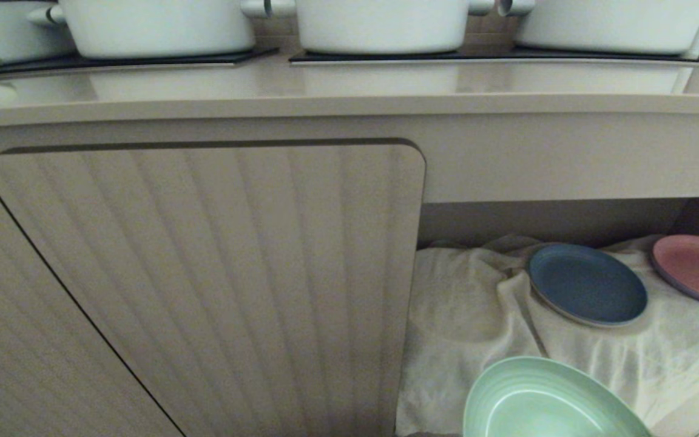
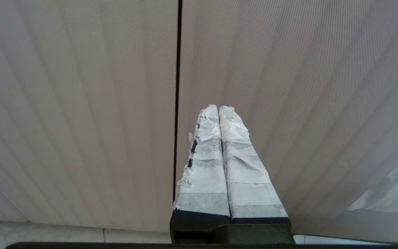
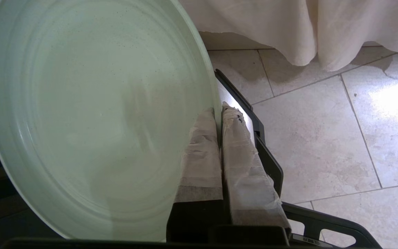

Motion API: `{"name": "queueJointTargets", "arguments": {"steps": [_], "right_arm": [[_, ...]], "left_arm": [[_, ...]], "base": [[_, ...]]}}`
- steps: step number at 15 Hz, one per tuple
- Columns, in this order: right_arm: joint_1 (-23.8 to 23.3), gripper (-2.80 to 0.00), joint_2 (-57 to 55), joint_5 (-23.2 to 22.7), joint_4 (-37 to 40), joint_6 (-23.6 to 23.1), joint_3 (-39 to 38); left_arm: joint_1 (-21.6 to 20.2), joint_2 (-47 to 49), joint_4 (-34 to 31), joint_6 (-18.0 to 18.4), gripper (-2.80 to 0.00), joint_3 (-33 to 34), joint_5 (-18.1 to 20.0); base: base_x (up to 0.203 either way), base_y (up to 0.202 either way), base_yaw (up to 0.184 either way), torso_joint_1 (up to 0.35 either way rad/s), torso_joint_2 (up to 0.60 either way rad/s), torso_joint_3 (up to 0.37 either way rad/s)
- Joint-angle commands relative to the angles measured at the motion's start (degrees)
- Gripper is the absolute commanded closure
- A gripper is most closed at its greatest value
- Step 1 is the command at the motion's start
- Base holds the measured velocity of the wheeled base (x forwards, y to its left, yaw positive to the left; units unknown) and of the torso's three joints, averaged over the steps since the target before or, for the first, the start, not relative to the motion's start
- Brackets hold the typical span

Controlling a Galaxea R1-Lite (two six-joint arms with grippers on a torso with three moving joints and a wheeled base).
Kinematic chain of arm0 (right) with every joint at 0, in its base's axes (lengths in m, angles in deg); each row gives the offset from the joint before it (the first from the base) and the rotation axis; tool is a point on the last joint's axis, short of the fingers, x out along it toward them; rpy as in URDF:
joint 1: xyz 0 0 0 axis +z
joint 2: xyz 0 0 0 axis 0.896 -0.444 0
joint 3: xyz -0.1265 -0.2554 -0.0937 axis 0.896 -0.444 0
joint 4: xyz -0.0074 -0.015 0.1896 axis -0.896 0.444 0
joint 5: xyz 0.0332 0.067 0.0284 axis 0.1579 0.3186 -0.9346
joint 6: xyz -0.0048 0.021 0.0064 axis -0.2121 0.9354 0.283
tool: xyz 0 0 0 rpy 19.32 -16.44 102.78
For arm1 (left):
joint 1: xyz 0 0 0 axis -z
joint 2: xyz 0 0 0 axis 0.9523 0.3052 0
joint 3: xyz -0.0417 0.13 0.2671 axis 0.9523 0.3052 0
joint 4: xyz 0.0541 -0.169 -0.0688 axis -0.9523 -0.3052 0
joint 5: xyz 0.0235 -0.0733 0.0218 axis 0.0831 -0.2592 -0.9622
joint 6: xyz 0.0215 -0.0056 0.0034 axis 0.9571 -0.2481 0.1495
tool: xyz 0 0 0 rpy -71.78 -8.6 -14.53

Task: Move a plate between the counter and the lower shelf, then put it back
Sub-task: Put the plate

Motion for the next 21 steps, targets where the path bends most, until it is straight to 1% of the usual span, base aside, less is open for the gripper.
{"name": "queueJointTargets", "arguments": {"steps": [1,21], "right_arm": [[0.01,0.00,-0.45,-0.12,0.14,0.10,-0.07],[0.01,0.00,-0.28,-0.06,0.24,0.10,-0.49]], "left_arm": [[0.00,-0.02,0.00,-0.07,0.00,0.02,-0.02],[0.00,-0.02,0.00,-0.07,0.00,0.02,-0.02]], "base": [[0.000,0.000,0.000,0.000,0.00,0.000],[0.000,0.000,0.000,0.000,0.00,0.000]]}}
